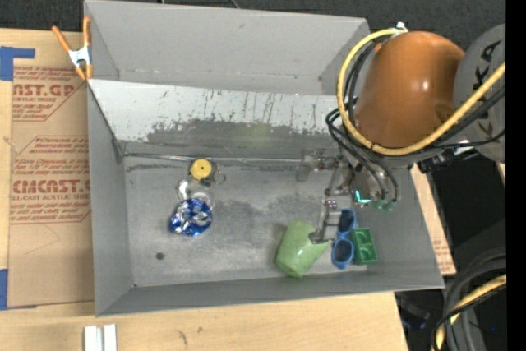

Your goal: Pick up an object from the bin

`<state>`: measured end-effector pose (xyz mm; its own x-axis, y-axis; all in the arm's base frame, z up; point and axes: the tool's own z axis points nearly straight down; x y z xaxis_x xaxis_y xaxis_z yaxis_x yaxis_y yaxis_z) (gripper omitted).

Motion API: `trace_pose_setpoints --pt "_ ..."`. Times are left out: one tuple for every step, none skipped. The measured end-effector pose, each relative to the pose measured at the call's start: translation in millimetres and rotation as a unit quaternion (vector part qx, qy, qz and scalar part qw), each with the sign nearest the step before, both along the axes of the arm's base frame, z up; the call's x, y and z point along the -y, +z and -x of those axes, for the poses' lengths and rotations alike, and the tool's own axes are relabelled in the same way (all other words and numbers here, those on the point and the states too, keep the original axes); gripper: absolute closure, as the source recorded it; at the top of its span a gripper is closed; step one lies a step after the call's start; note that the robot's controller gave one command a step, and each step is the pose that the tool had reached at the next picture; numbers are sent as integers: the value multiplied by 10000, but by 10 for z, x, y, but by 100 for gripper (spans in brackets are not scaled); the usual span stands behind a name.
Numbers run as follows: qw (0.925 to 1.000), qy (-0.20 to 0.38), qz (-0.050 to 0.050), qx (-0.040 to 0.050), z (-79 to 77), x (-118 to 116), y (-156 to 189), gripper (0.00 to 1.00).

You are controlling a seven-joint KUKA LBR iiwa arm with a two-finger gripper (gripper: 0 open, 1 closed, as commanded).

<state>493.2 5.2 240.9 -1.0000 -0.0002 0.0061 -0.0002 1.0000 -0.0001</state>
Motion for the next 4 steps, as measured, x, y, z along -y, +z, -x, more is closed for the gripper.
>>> trace_pose_setpoints --pt "9981 608 1 -2 45 803 -883 0" --pt "9960 896 -14 60 53 414 -1733 0" --pt "9960 888 -8 43 59 428 -1711 100" --pt "9927 1203 14 91 -453 884 -55 100"
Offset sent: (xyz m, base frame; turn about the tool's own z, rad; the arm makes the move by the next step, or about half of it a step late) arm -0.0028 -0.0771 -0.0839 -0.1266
